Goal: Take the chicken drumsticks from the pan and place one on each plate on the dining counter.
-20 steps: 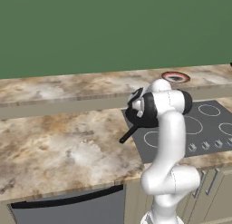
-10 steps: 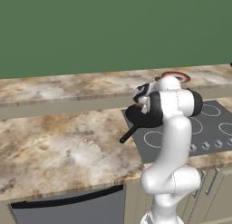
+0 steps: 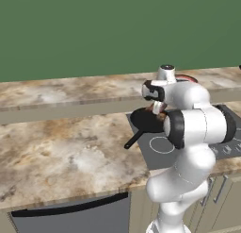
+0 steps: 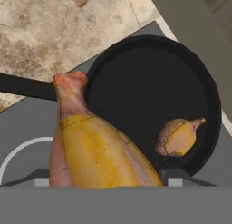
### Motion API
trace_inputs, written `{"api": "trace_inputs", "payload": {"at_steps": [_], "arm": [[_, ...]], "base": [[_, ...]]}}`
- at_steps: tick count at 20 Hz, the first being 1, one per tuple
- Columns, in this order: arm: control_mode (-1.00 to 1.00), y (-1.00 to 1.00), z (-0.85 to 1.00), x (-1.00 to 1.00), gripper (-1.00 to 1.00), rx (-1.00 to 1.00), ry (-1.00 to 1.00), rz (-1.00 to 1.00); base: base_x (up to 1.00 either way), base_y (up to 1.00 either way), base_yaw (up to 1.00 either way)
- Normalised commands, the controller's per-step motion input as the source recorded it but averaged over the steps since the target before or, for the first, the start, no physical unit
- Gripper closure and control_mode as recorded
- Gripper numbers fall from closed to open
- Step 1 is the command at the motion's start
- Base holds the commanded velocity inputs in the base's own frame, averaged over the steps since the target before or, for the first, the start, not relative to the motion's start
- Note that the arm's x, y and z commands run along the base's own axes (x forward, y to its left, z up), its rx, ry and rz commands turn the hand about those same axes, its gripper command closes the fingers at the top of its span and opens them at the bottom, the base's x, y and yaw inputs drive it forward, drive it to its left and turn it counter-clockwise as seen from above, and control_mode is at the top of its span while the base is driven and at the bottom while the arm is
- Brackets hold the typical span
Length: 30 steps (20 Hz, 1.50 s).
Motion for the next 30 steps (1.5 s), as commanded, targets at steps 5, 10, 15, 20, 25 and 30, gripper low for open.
{"api": "trace_inputs", "payload": {"at_steps": [5, 10, 15, 20, 25, 30], "arm": [[-1.00, 0.08, 0.67, -1.00, 1.00, 0.04, 0.04, 0.00], [-1.00, 0.16, -0.09, -1.00, 1.00, 0.01, -0.40, 0.00], [-1.00, 0.32, -0.04, -0.48, 1.00, -0.02, -0.08, 0.00], [-1.00, 0.01, 0.09, 0.00, 1.00, 0.00, -0.02, 0.00], [-1.00, -0.15, 0.05, 0.00, 1.00, 0.00, -0.07, 0.00], [1.00, 0.00, 0.00, 0.00, 1.00, 0.00, 0.00, 0.00]], "base": [[0.00, 0.00, 0.00], [0.00, 0.00, 0.00], [0.00, 0.00, 0.00], [0.00, 0.00, 0.00], [0.00, 0.00, 0.00], [-0.01, -0.98, 0.00]]}}
